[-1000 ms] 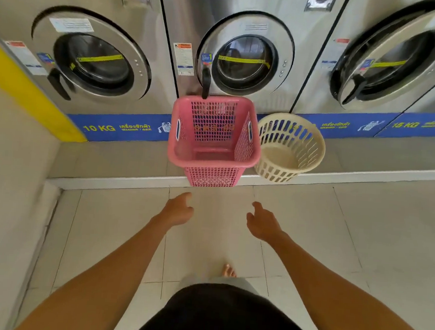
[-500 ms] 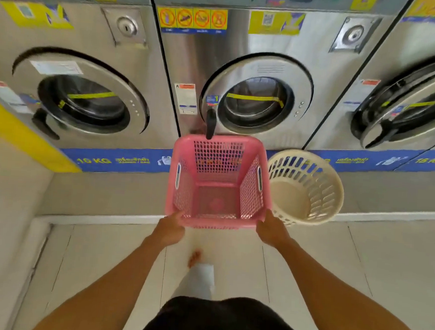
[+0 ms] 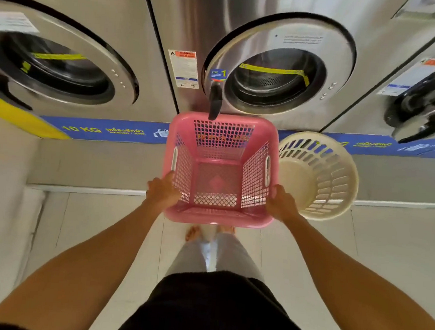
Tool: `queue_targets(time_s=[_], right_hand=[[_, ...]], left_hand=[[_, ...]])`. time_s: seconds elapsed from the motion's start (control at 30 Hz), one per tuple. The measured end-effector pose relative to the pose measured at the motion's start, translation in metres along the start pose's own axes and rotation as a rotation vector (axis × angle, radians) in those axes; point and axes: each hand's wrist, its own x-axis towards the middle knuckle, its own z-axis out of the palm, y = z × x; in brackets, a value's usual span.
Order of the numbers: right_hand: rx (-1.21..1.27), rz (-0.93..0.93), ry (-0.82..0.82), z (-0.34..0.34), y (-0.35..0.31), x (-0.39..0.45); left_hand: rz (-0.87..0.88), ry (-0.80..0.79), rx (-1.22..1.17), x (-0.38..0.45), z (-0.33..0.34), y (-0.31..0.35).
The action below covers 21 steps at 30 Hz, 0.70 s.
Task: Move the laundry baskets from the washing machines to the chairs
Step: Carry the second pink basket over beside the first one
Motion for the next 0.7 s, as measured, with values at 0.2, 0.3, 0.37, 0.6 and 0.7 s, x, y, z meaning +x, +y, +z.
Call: queue_targets(time_s=[0.2,0.3,0.37,0.6,0.7], right_hand=[[-0.011,0.001,-0.005,-0.015,-0.005,0.04],[0.002,0.01,0.003,-0.011,-0.009,0.057],[0.002,-0.014,0.008,-0.001,-0.002,0.072],[0.032,-0.175,0.172,0.022,0.012,0.104],[0.024,-0.189,0.154,0.018,0.014,0.105]], left_hand=[[-0.057,-0.015,-0.031,0.031,0.005,0.008],[-0.076,-0.005,-0.047,0.043,0.009,0.008],[-0.093,0.053,-0.036,0.051,0.01,0.009],[-0.061,0.085,-0.021,0.093,0.022,0.001],[0.039,0.03,-0.096,0.101,0.029,-0.009]])
